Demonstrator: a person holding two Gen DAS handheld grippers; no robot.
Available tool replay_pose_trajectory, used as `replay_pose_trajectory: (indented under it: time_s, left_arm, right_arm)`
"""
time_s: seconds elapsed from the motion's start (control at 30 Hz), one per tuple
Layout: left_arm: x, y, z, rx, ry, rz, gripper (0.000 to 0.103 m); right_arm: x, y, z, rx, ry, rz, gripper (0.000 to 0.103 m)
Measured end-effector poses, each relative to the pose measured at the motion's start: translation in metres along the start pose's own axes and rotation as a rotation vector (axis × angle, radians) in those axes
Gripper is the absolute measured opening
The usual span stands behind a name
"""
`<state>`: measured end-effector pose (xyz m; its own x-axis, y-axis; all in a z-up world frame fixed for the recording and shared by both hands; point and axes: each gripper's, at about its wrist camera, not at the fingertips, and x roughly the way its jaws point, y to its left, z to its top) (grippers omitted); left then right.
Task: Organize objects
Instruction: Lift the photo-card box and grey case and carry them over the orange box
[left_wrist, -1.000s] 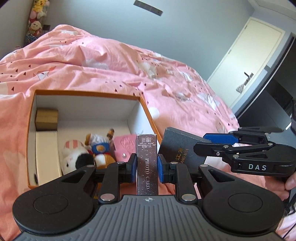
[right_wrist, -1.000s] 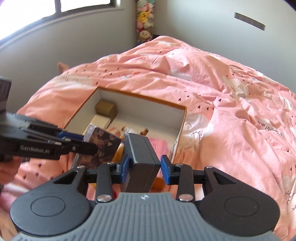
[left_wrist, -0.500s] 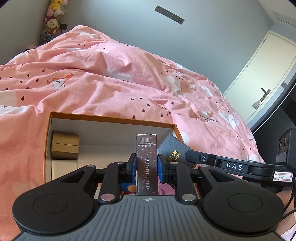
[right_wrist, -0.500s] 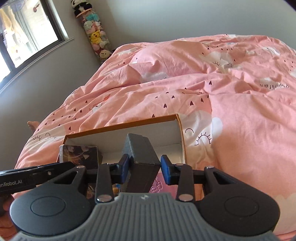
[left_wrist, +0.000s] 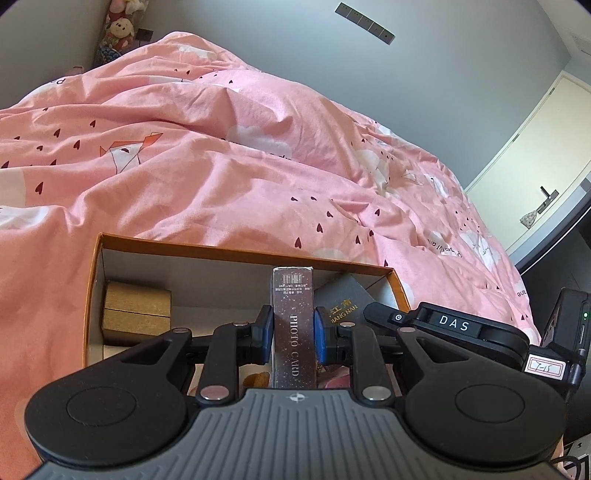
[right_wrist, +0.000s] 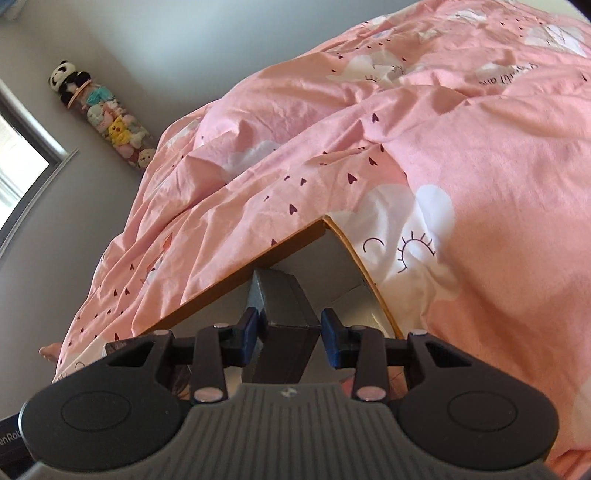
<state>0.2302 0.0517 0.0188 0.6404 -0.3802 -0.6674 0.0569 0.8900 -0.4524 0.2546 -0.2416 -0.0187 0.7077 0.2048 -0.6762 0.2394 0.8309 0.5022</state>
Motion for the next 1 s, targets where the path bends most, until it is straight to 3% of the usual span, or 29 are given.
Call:
replay_pose_trajectory:
  time_s: [0.17, 0.4, 0.63, 0.87, 1.0]
  left_arm:
    - [0.013, 0.002, 0.001, -0.011, 0.023, -0.012, 0.025]
    - [0.024, 0.001, -0.001, -0.013, 0.048, -0.021, 0.025]
    - [0.032, 0.001, -0.007, -0.01, 0.079, -0.018, 0.025]
    - [0.034, -0.001, 0.002, -0.025, 0.061, -0.044, 0.025]
    - [0.042, -0.006, 0.005, -0.082, 0.054, -0.087, 0.025]
  right_arm:
    - [0.014, 0.006, -0.011, -0.062, -0.013, -0.047, 0.039]
    - [0.029, 0.017, -0.017, -0.231, 0.06, -0.117, 0.038]
    - [0.019, 0.038, -0.029, -0.556, 0.013, -0.242, 0.045]
    - [0.013, 0.032, -0.02, -0.681, 0.067, -0.199, 0.018]
    - [-0.002, 0.025, -0.011, -0.667, 0.005, -0.219, 0.019]
